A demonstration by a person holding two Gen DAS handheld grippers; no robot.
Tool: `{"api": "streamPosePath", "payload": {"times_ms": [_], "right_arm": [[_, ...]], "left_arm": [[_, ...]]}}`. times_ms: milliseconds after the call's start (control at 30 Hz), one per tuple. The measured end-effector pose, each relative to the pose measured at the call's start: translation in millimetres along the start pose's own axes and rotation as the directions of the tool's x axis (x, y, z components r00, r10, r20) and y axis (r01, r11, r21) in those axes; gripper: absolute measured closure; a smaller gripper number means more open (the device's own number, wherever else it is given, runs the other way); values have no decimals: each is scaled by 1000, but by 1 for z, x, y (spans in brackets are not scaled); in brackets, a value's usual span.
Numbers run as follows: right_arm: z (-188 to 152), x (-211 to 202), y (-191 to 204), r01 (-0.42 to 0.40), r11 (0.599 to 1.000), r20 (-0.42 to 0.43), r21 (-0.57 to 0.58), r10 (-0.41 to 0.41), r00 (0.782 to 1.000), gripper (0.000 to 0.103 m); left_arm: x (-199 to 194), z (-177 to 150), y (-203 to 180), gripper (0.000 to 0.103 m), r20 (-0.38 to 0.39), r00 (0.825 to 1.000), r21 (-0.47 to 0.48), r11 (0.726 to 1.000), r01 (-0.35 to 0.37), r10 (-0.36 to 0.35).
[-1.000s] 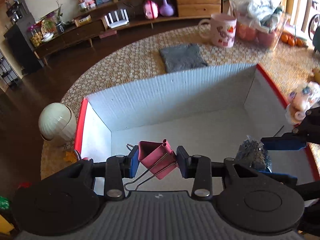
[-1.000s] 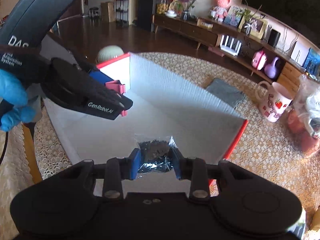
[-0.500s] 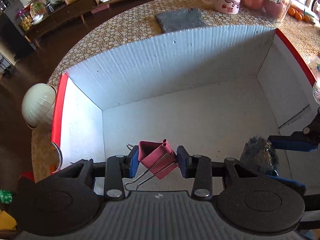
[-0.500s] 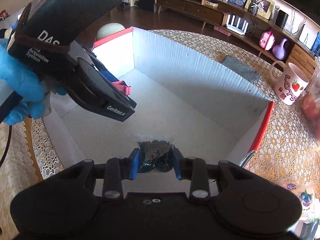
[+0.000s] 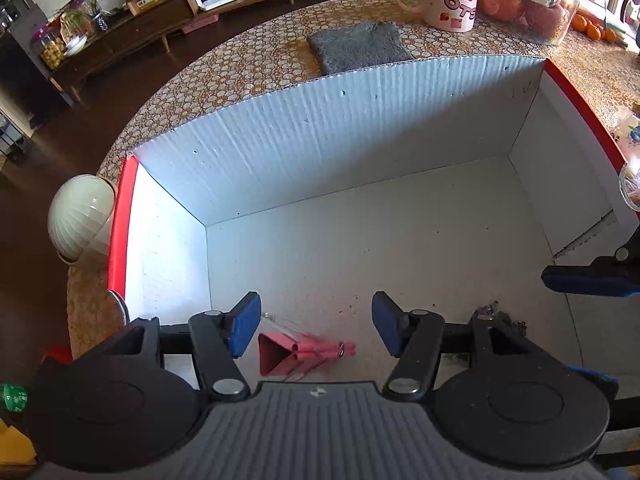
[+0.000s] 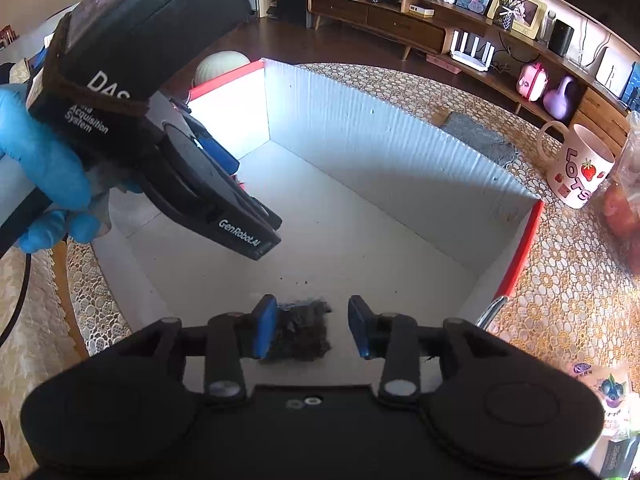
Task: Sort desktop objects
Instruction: 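Open the left tool to drop the clip in the box while the right tool releases the black bag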
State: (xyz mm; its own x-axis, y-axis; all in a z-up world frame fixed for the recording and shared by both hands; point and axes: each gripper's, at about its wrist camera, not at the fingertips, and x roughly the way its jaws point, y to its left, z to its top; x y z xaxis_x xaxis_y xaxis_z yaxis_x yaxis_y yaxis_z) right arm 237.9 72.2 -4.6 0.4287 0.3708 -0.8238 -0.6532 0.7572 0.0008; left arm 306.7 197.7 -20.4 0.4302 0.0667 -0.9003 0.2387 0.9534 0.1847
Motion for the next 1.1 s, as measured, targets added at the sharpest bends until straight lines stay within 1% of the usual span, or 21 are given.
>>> {"api": "streamPosePath", "payload": {"times_ms": [33,100,133,167,200,233,367,500,733,833,900,967,1100], "right_arm": [[0,-1,0,1,1000,3,-1,-1,1000,62],[-1,-5,0,4,1000,12,0,-4,1000,60],[0,-7,0,7,1000,15,3,-7,1000,55],[0,-9,-1,2,1000,16,8,-2,1000,42],[-1,-12,-2,-9,1000,22,18,8,1000,35],[-1,-16,-3,-17,1000,35,26,16,999,30],[-3,-28,-5,-24,999,60,27,22,998,31],[-7,-44,-7,-44,998,86,41,41,995,30],[-17,-68,-10,-45,998,137,51,38,990,22],[-21,-78,-13,-45,997,164,55,35,986,22],[-26,-86,-15,-45,997,186,68,32,982,18],[-29,-92,-15,-39,996,198,83,22,980,13],[-38,-103,-18,-43,993,213,110,18,977,9]], "left_arm": [[-1,1,0,38,0,1000,-1,1000,-8,8],[-6,0,2,38,12,1000,-7,1000,-5,5],[-8,0,2,38,17,1000,-12,1000,-2,2],[-10,-1,2,38,21,1000,-15,1000,-1,1],[-13,-1,1,38,27,1000,-14,1000,-2,2],[-16,-1,0,38,33,999,-11,1000,-5,5],[-26,-4,-1,36,58,998,-12,1000,-13,14],[-39,-7,-2,34,88,996,-36,999,-19,22],[-56,-16,-8,33,130,991,-54,998,-32,39],[-63,-19,-11,33,150,987,-71,997,-40,50],[-68,-20,-13,33,159,986,-74,996,-46,57],[-72,-22,-16,33,166,984,-78,996,-52,65],[-79,-25,-21,33,174,982,-83,995,-54,68]]}}
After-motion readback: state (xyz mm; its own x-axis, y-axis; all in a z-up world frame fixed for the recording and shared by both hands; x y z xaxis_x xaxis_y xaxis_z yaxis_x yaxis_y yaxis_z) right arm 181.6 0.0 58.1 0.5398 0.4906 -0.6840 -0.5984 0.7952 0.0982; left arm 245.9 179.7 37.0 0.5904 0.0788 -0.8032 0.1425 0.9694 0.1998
